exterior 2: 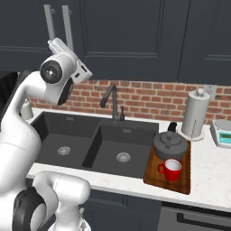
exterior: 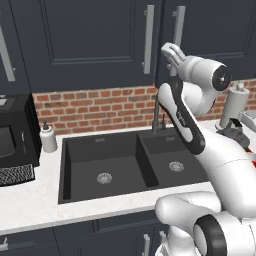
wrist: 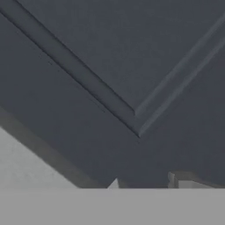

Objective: Pick the kettle from the counter and place it on the tray. Then pick the mug from the cabinet and place it on the tray. Then close the cabinet doors.

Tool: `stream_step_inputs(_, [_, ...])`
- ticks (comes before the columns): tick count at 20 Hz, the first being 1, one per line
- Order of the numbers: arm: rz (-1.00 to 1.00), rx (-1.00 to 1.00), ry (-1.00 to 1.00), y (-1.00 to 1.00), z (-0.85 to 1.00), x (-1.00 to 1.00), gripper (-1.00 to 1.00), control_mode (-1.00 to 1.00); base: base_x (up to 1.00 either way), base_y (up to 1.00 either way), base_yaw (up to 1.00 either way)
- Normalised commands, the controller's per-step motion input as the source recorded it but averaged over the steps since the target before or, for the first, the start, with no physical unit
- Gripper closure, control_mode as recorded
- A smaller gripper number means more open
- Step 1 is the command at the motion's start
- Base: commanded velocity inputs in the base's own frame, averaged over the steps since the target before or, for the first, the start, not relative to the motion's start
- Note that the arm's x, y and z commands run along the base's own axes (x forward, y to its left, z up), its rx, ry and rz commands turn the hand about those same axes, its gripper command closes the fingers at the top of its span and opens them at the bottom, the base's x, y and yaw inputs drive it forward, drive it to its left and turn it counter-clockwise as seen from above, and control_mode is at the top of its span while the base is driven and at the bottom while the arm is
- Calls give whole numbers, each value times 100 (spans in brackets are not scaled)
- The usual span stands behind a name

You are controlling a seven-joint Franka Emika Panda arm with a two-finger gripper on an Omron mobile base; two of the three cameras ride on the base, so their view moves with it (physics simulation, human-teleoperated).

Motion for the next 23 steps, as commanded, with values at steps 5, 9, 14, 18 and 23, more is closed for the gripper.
stream_step_inputs(5, [0, -7, 4, 0, -28, 53, -100, -100, 0, 0, 0])
stream_step_inputs(9, [0, -9, 7, 0, -27, 58, -100, -100, 0, 0, 0])
stream_step_inputs(14, [0, -9, 9, 0, -30, 54, -100, -100, 0, 0, 0])
stream_step_inputs(18, [0, -10, 10, -1, -37, 53, -100, -100, 0, 0, 0])
stream_step_inputs(23, [0, -9, 7, 0, -35, 28, -100, -100, 0, 0, 0])
